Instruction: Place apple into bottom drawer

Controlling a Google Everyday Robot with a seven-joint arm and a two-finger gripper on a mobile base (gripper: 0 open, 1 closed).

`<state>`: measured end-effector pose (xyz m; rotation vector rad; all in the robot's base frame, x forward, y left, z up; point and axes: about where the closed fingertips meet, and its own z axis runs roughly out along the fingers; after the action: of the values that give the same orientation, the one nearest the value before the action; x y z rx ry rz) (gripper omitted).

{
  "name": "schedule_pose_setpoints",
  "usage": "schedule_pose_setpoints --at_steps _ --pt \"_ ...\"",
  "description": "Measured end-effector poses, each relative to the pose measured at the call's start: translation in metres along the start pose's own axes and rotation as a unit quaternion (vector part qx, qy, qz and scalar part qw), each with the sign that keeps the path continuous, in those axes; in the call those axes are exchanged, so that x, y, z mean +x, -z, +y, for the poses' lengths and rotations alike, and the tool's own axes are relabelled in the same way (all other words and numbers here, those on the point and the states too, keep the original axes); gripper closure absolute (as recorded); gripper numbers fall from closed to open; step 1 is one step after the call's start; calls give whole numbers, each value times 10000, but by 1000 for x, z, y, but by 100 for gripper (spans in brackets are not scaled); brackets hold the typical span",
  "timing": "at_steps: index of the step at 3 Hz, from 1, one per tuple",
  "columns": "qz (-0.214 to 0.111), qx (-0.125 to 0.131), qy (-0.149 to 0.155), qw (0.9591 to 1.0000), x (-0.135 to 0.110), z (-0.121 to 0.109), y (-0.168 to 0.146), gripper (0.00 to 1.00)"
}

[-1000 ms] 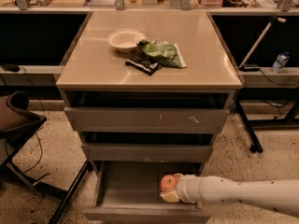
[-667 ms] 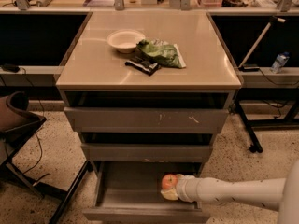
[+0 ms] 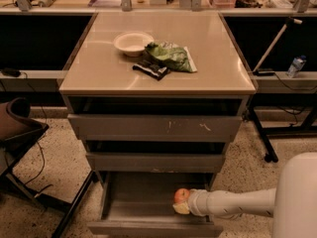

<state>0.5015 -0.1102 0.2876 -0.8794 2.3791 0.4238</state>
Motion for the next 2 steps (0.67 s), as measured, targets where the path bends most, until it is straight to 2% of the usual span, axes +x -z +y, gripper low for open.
schedule_pose_setpoints --at_steps 1,2 --pt "97 16 -103 9999 12 -8 -21 100" --pt "351 -5 -269 9990 34 -21 -65 100"
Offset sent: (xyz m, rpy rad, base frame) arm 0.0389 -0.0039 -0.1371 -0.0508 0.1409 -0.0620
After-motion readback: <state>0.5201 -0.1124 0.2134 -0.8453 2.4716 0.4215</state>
